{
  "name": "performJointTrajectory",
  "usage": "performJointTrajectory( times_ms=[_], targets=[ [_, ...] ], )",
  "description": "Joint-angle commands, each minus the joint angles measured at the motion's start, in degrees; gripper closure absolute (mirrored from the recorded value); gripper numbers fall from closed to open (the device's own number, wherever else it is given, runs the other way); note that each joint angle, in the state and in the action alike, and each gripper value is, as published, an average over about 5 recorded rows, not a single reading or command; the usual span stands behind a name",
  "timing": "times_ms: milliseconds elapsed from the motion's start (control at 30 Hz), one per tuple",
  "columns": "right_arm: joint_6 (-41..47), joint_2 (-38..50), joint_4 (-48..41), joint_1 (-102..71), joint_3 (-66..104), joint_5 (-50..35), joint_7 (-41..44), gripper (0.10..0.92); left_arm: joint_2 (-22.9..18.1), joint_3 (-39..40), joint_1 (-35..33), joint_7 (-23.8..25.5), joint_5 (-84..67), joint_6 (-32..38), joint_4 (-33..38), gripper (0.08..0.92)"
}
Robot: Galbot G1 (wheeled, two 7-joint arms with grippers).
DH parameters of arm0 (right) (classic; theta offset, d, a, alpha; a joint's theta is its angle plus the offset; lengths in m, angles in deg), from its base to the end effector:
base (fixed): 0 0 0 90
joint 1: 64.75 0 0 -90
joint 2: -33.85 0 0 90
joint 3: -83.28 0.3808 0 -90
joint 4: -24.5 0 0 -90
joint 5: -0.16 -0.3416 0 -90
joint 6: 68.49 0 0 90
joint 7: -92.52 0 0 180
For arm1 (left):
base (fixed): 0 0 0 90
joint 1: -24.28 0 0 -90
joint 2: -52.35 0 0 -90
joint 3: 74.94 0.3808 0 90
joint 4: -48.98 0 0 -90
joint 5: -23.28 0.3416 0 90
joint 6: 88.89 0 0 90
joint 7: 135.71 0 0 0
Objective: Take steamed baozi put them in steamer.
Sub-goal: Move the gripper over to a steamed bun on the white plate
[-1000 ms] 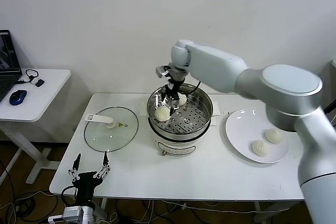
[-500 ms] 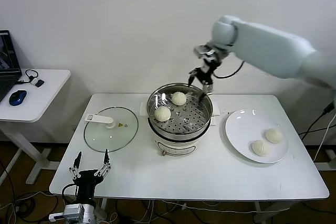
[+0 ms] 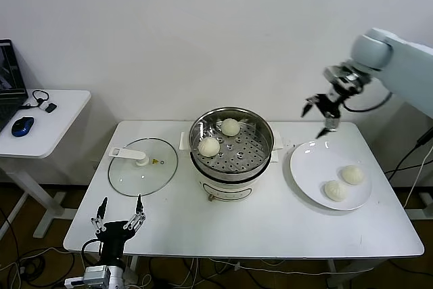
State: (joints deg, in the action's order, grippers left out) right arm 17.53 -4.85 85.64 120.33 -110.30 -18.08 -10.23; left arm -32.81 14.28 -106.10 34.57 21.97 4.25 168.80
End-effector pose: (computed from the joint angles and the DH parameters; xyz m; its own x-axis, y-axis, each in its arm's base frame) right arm 0.5721 -0.2440 -0.0197 -0.0724 -0.2114 0.9747 -0.9772 -0.1806 -0.1118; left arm 0.0898 0.0218 -0.3518 -0.9835 -0.1357 0.1193 -0.1277 0.9892 0.0718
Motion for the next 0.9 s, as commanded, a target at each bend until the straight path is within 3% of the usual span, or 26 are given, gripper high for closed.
performJointTrajectory(
  times_ms=[33,433,900],
  targets=[
    [-0.9,9.2,-0.3,-11.2,7.4,8.3,0.2,0.203,-0.4,0.2,-0.3,0.0,0.5,-0.1,0.8,0.177],
    [-1.8,7.0,-1.6,-28.9,19.7,18.4,-0.3,0.203,-0.8,-0.3,-0.3,-0.1,0.6,-0.2,0.6,0.177],
    [-3.8,1.5,-8.4,-34.2,26.6,25.6,-1.5,0.203,-0.9,-0.8,-0.7,-0.1,0.2,0.0,0.1,0.177]
  ],
)
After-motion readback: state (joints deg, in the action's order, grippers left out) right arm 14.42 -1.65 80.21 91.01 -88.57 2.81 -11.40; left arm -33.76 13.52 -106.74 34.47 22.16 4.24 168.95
